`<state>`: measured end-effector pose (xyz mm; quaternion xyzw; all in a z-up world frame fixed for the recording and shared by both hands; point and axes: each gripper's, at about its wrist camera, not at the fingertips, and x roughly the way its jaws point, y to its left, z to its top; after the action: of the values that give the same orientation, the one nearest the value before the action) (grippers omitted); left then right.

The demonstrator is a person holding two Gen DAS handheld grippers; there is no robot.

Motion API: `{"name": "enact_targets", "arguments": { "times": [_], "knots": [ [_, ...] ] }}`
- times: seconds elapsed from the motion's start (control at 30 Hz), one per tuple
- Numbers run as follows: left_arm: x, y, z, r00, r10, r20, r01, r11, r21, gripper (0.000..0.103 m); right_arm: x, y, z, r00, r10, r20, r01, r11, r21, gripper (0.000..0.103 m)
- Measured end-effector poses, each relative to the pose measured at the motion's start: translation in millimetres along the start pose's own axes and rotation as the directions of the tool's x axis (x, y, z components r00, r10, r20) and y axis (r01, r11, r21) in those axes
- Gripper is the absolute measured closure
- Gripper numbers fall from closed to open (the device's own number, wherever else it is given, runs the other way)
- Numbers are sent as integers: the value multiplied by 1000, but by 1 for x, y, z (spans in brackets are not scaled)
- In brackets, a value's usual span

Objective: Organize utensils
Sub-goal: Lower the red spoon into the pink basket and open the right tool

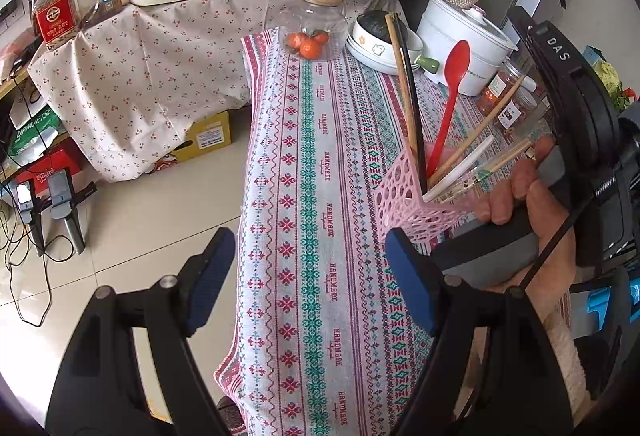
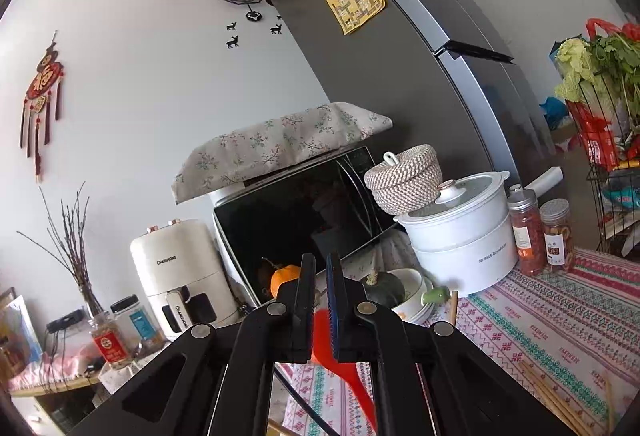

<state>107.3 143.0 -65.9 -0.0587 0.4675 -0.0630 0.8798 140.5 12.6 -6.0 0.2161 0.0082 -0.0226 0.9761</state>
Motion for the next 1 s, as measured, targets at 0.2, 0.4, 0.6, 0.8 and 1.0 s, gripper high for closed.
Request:
{"name": "enact_targets", "arguments": {
  "times": [0.2,0.4,0.6,0.8,1.0],
  "knots": [
    [2,8,2,1000,-4,-5,4,1000,-26,25,-5,-7,-14,998,2,-56,-2,1000,6,97],
    [2,9,3,1000,-7,3,7,999,-40,25,-5,-14,-6,992,0,-125,0,1000,2,96],
    [0,3,5,1000,-13,23,14,999,-48,19,-16,-18,14,979,25,-202,-34,998,-43,39],
    [2,-9,3,1000,-21,18,22,998,-56,16,-27,-28,36,953,-29,-301,-15,989,-144,10],
    [3,-31,-3,1000,0,24,0,1000,-19,14,-40,-53,48,900,-133,-416,40,973,-226,0]
  ]
}}
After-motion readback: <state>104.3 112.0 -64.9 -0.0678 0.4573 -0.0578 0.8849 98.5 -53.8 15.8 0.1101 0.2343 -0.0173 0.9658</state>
